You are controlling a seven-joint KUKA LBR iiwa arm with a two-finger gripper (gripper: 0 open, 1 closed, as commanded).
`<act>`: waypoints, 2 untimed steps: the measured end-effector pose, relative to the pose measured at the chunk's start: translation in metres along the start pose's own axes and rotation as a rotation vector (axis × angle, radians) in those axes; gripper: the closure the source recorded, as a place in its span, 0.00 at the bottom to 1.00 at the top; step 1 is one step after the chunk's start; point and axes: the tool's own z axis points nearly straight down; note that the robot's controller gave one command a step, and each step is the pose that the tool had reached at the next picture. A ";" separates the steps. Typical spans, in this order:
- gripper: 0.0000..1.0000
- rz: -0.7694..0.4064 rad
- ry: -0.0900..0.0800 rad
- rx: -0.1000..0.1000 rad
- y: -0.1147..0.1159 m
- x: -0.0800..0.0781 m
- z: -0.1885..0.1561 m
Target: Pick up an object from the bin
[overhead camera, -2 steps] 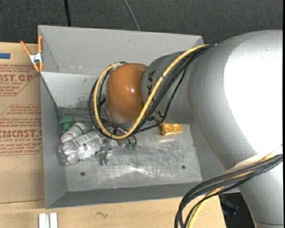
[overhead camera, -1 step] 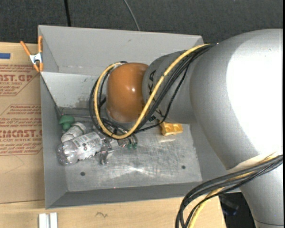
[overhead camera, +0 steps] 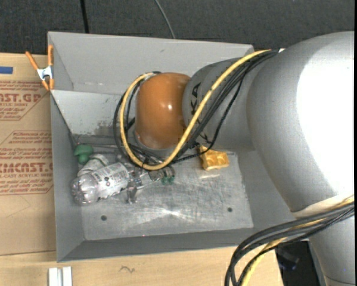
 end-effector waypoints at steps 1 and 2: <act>1.00 -0.001 -0.011 -0.001 0.000 -0.003 -0.015; 1.00 -0.001 -0.007 -0.001 0.000 -0.002 -0.022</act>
Offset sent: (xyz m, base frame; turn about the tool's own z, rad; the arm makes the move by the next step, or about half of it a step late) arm 0.0000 0.0001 0.0592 0.0000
